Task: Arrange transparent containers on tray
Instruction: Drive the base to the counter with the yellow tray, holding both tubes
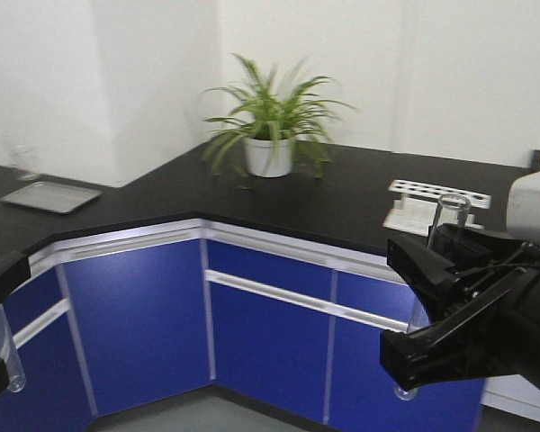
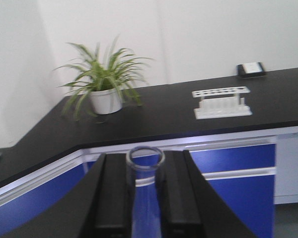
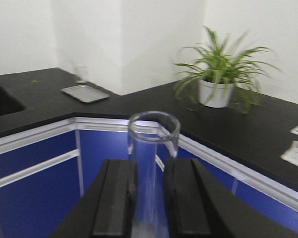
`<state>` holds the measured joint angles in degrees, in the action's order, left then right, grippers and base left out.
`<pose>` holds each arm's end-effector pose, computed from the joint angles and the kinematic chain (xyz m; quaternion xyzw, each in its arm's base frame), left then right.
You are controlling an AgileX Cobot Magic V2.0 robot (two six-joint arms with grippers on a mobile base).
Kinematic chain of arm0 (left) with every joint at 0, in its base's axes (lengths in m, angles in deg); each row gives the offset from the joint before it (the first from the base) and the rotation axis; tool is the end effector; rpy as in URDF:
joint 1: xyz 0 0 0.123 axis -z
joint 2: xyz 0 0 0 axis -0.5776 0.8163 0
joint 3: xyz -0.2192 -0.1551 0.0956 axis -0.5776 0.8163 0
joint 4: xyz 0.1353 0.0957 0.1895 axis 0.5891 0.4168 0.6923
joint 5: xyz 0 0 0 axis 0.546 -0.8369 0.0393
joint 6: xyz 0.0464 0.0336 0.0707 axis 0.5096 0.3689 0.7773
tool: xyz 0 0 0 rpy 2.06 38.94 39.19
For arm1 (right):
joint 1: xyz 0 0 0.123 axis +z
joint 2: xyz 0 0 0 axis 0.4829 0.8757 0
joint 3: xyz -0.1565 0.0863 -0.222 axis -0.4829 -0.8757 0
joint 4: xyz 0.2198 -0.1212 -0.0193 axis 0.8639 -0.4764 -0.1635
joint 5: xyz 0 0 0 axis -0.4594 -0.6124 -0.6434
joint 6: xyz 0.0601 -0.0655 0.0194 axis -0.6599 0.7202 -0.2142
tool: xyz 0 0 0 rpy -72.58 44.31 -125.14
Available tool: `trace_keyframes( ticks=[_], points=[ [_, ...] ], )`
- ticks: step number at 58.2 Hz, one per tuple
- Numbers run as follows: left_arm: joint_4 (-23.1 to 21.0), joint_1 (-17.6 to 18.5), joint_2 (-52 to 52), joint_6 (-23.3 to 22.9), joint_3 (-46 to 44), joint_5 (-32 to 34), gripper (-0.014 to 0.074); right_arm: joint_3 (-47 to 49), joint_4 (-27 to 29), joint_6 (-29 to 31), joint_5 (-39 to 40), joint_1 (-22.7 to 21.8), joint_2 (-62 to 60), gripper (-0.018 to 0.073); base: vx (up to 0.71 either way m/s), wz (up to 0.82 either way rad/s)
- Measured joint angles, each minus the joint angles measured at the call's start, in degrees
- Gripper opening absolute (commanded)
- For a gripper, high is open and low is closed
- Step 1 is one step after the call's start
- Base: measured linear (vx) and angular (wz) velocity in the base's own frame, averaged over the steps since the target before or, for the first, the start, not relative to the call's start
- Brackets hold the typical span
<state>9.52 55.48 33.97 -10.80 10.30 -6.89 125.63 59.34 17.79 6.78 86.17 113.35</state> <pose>0.1620 -0.0597 0.3721 0.1348 0.6950 -0.1135 0.6971 0.1468 0.1328 0.4041 -0.1635 0.7094 0.1132 0.6762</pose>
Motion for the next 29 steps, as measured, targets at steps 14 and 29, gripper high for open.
trace_keyframes(
  ticks=[14,29],
  points=[
    [0.0,0.0,0.0,0.0,0.0,-0.3,0.0083,0.0,0.0,0.0,0.0,0.0,0.0,0.017,-0.13,0.61],
    [0.0,0.0,0.0,0.0,0.0,0.0,0.0083,0.0,0.0,0.0,0.0,0.0,0.0,0.017,-0.1,0.63]
  ],
)
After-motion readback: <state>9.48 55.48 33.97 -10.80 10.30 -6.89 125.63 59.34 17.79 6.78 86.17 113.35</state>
